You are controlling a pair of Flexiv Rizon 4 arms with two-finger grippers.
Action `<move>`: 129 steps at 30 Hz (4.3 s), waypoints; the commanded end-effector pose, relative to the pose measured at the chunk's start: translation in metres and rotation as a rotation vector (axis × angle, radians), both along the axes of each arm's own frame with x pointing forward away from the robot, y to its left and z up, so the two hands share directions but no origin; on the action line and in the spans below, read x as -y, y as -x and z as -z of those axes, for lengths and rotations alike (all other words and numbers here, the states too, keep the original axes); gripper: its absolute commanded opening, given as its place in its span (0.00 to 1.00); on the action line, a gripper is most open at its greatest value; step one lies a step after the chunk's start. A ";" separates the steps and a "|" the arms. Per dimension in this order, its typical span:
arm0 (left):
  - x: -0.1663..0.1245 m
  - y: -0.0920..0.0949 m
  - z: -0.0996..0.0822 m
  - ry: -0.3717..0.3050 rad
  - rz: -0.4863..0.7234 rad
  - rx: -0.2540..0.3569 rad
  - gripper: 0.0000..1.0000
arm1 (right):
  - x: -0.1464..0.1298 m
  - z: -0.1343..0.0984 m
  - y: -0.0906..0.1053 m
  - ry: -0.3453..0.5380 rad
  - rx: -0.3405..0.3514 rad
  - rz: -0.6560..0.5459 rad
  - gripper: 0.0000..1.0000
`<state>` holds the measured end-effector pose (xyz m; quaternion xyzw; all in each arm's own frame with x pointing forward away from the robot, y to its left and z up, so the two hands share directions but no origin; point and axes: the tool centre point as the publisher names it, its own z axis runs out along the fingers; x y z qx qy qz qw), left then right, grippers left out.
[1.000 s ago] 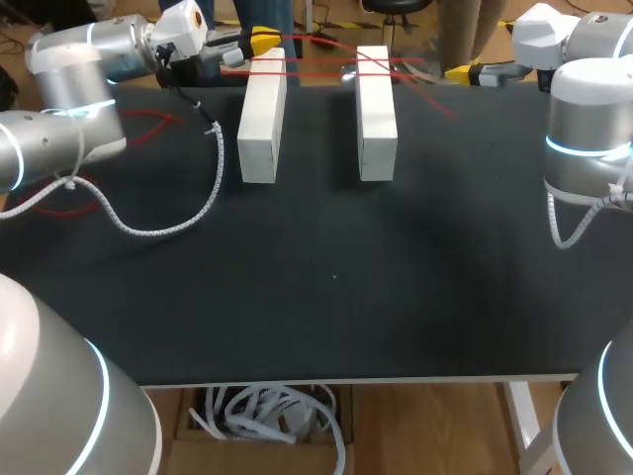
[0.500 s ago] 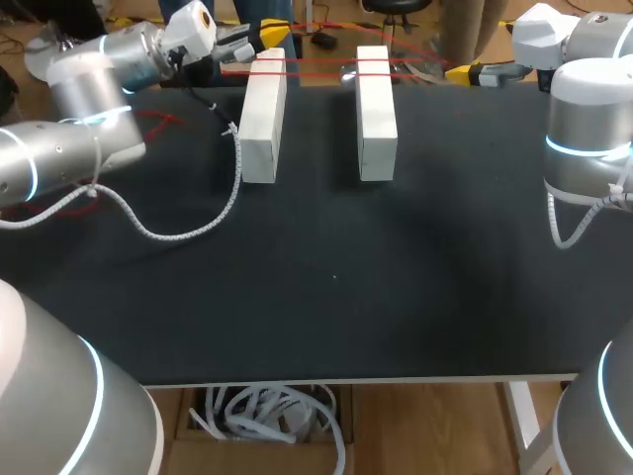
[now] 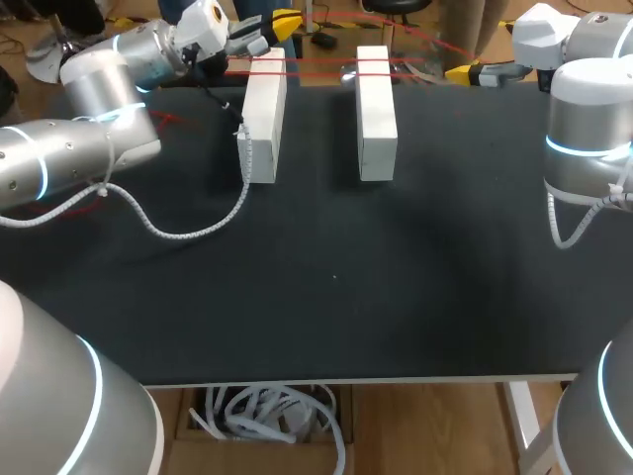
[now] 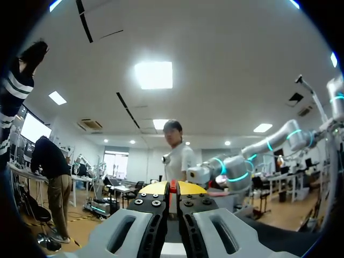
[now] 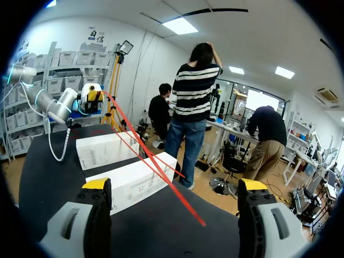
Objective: Grab the tape and strap the tape.
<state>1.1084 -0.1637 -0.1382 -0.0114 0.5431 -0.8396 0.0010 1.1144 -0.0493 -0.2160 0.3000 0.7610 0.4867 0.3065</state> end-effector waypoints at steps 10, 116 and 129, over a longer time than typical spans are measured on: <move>0.016 0.011 -0.001 0.036 0.036 -0.021 0.00 | 0.000 0.000 0.000 0.000 0.000 0.000 1.00; 0.023 0.011 -0.001 0.097 0.100 -0.042 0.00 | -0.012 -0.047 0.053 -0.728 -0.225 0.546 1.00; 0.023 0.011 -0.001 0.097 0.100 -0.042 0.00 | -0.023 -0.044 0.065 -0.827 -0.128 0.543 1.00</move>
